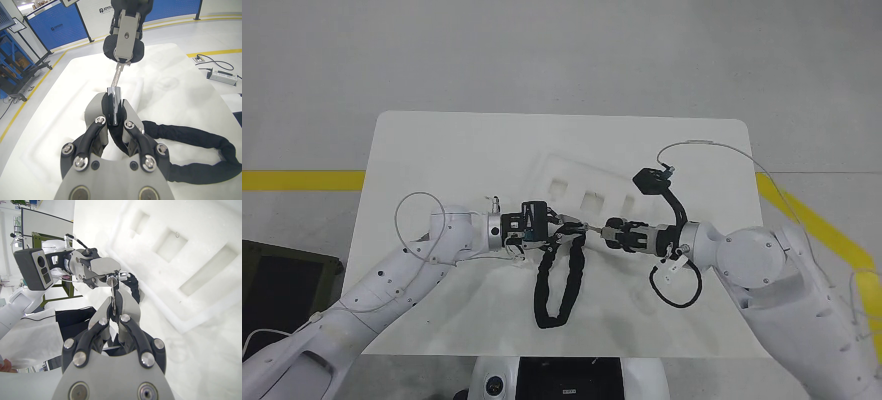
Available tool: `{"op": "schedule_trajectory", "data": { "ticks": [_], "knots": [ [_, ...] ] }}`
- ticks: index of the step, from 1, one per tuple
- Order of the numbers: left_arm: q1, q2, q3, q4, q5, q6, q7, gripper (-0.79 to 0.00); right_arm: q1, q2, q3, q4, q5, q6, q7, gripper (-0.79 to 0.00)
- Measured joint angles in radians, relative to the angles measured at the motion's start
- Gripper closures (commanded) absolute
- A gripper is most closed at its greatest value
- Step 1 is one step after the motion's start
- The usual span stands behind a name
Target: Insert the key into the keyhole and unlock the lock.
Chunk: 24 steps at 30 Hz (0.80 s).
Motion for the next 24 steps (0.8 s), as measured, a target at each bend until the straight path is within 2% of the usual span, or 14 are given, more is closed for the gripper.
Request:
{"op": "schedule_trajectory", "data": {
  "ticks": [14, 24],
  "knots": [
    [0.001, 0.0, 0.0, -0.001, 0.0, 0.001, -0.001, 0.0, 0.062, -0.001, -0.031, 0.007, -0.016, 0.041, 0.09, 0.0],
    [0.026, 0.003, -0.026, -0.054, 0.076, 0.003, -0.08, 0.0, 0.094, 0.0, -0.042, 0.024, -0.011, 0.063, 0.147, 0.0]
  ]
}}
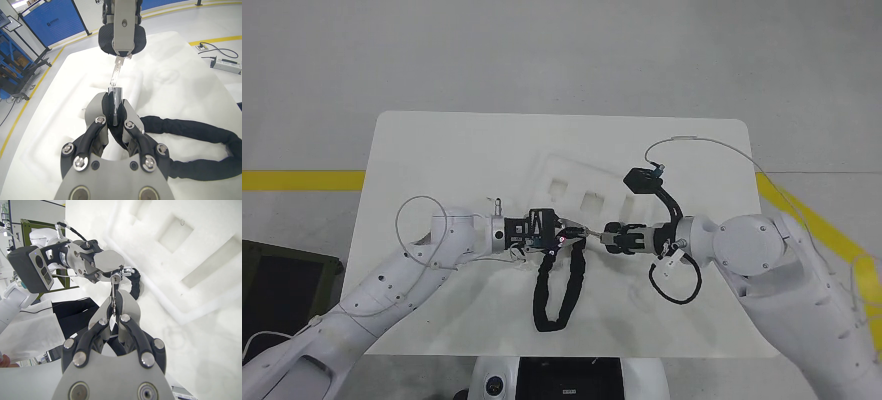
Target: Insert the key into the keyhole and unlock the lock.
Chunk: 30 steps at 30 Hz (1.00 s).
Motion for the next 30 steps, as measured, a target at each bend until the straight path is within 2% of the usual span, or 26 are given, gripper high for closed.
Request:
{"op": "schedule_trajectory", "data": {
  "ticks": [10, 30],
  "knots": [
    [0.017, -0.001, -0.026, -0.01, 0.026, -0.012, 0.0, 0.0, 0.026, 0.003, -0.01, 0.031, 0.021, -0.004, 0.067, 0.0],
    [0.02, -0.02, -0.03, -0.018, 0.088, -0.041, -0.013, 0.0, 0.052, 0.006, -0.03, 0.09, 0.05, -0.032, 0.098, 0.0]
  ]
}}
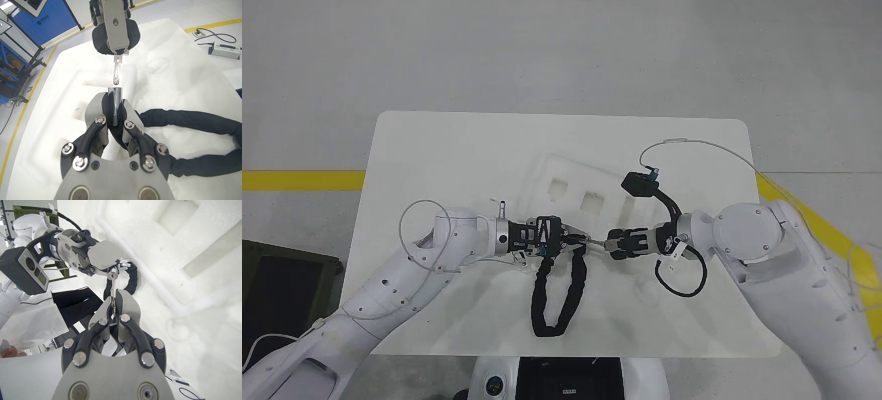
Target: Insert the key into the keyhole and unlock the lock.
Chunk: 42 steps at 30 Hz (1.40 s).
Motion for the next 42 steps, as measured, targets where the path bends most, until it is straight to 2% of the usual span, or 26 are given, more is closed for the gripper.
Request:
{"op": "schedule_trajectory", "data": {
  "ticks": [42],
  "knots": [
    [0.0, 0.0, 0.0, 0.0, 0.001, 0.0, 0.0, 0.0, 0.045, 0.004, -0.046, 0.018, -0.007, 0.005, 0.012, 0.0]
  ]
}}
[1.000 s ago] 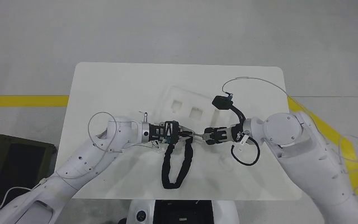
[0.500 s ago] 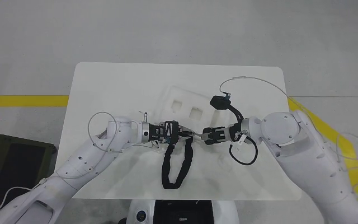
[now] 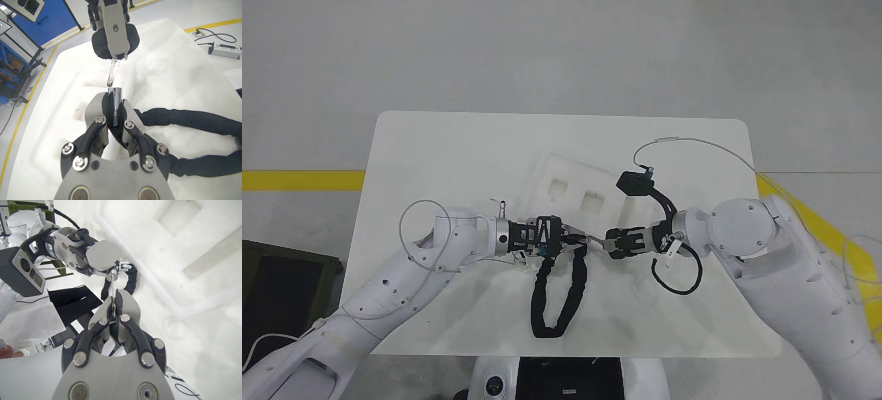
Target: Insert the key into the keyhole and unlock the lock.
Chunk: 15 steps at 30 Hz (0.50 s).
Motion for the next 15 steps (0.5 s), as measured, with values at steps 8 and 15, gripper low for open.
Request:
{"op": "schedule_trajectory", "data": {
  "ticks": [8, 15],
  "knots": [
    [0.0, 0.0, 0.0, 0.0, 0.0, 0.0, 0.0, 0.0, 0.002, 0.002, -0.005, 0.004, 0.005, 0.001, 0.011, 0.0],
    [0.0, 0.0, 0.0, 0.0, 0.0, 0.0, 0.0, 0.0, 0.014, 0.0, -0.018, 0.007, 0.015, -0.001, 0.009, 0.0]
  ]
}}
